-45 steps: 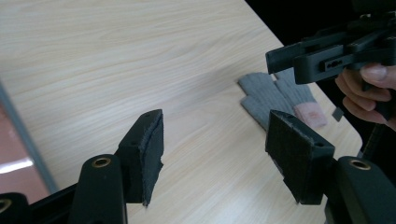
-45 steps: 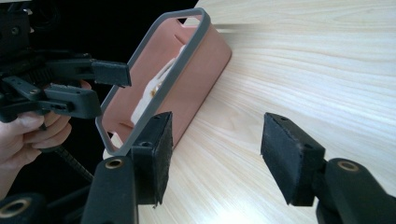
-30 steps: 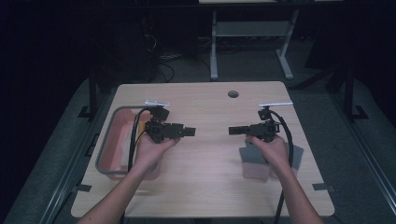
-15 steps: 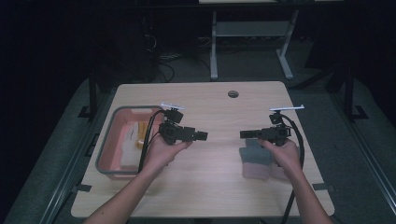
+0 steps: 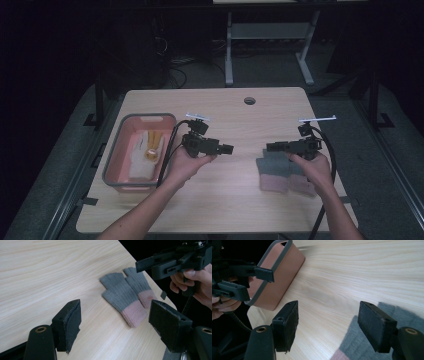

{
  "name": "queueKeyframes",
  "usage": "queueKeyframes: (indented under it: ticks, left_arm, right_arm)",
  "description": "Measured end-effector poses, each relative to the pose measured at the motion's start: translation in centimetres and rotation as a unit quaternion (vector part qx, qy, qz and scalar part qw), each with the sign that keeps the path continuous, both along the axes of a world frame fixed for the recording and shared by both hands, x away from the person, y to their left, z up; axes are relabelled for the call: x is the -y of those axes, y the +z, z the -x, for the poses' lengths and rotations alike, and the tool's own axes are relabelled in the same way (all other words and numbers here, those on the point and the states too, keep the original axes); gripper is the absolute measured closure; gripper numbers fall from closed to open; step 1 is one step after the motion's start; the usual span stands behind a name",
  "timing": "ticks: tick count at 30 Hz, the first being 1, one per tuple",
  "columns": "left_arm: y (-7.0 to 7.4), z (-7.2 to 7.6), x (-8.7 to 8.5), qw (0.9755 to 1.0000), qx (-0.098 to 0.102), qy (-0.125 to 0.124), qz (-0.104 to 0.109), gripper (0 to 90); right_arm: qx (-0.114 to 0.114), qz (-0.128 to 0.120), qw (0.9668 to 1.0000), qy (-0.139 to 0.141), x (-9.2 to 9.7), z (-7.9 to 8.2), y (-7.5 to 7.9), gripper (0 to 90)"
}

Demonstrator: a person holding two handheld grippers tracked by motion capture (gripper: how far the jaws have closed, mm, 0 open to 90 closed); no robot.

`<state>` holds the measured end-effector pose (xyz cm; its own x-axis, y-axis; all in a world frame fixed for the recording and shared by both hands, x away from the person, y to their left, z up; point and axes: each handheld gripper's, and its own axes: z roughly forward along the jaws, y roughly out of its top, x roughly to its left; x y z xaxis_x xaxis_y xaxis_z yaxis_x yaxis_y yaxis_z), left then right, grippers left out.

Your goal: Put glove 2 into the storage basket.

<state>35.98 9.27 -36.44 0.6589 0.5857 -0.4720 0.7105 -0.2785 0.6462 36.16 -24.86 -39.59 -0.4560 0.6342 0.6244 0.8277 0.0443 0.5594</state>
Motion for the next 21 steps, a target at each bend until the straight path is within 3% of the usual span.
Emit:
queueKeyframes:
  ticks: [7,12,14,21]
  left_arm:
    - [-0.6,0.6,1.4,1.0000,0.001,-0.008,0.002,25.8]
    - [-1.3,1.3,2.3,0.9999,0.005,-0.016,-0.001,24.0]
    - [-1.6,1.5,2.7,0.9998,0.004,-0.018,-0.002,23.8]
    - [-2.7,2.0,3.7,0.9997,0.003,-0.022,-0.008,23.4]
  right_arm:
    - [0.001,0.033,0.9995,-0.005,0.8,0.6,-0.4,32.7]
    - [0.011,0.059,0.9982,0.000,1.1,1.3,-0.5,32.7]
    - [0.017,0.059,0.9981,-0.002,1.3,1.5,-0.7,32.8]
    - [0.021,0.096,0.9951,-0.010,2.1,2.3,-1.3,34.3]
